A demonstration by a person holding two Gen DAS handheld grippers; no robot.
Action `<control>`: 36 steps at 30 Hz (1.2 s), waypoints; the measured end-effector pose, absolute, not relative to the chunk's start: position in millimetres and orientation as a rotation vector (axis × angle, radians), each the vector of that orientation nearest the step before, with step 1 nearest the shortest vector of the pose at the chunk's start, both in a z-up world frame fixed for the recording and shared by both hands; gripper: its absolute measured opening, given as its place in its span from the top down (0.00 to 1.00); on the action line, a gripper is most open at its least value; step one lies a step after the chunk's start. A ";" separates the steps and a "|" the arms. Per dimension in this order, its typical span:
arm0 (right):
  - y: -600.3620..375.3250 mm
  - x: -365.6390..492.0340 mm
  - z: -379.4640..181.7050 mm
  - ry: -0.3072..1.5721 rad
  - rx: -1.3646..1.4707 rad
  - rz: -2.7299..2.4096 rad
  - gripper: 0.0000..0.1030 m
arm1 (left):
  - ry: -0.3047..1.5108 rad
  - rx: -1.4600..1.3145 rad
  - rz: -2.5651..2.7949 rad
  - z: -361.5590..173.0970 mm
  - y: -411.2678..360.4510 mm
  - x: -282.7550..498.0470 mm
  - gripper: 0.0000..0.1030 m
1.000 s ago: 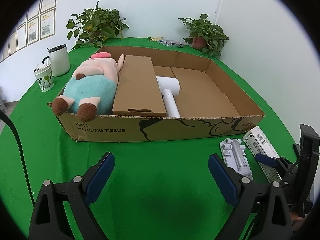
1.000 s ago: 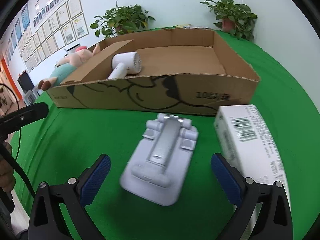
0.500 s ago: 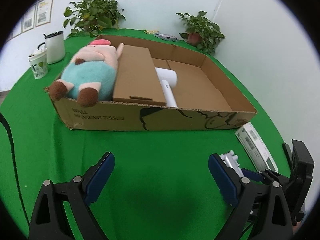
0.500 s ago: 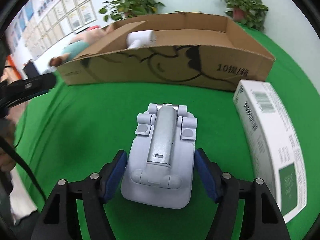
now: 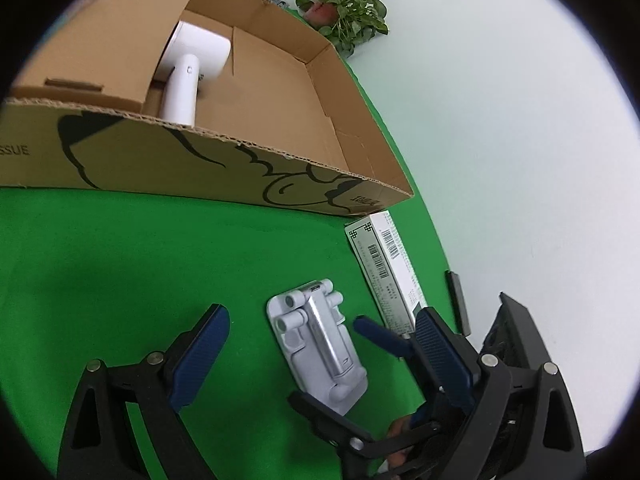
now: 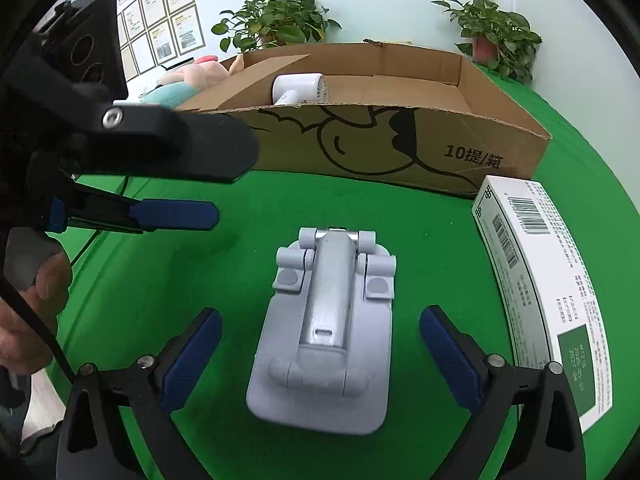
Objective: Organize objects
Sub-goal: 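Reach the left gripper to the white phone stand, then close the left gripper on the white phone stand and lift it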
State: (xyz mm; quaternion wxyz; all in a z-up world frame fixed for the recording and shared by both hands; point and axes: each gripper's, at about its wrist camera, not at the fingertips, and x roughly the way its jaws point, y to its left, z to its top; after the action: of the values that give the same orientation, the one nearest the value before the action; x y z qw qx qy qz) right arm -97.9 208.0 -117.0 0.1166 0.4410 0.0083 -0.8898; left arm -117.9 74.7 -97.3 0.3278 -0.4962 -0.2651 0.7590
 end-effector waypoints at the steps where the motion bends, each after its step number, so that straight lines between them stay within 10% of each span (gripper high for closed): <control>1: 208.6 -100.5 -119.5 0.019 1.313 -2.605 0.21 | -0.712 -1.305 1.975 -100.2 75.1 -117.4 0.09; 3: 208.1 -102.0 -121.8 0.034 1.328 -2.618 0.36 | -0.740 -1.302 1.943 -103.8 76.2 -114.0 0.09; 13: 213.5 -49.0 -118.7 -0.066 1.272 -2.558 0.35 | -0.708 -1.336 1.880 -119.7 89.5 -64.7 0.09; 17: 211.2 -32.4 -109.8 -0.028 1.200 -2.571 0.15 | -0.738 -1.331 1.866 -119.6 95.9 -55.4 0.10; 26: 194.6 -30.1 -123.6 0.176 1.248 -2.603 0.34 | -0.703 -1.328 1.914 -121.9 104.9 -52.5 0.27; 36: 213.8 -40.3 -116.2 -0.119 1.306 -2.549 0.36 | -0.778 -1.356 1.951 -127.4 100.0 -52.5 0.38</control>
State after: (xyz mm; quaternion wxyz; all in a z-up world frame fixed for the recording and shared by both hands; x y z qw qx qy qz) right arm -40.3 213.8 -116.2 0.1372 0.4512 -0.0410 -0.8808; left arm -52.5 100.0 -127.4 0.3151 -0.5147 -0.2955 0.7406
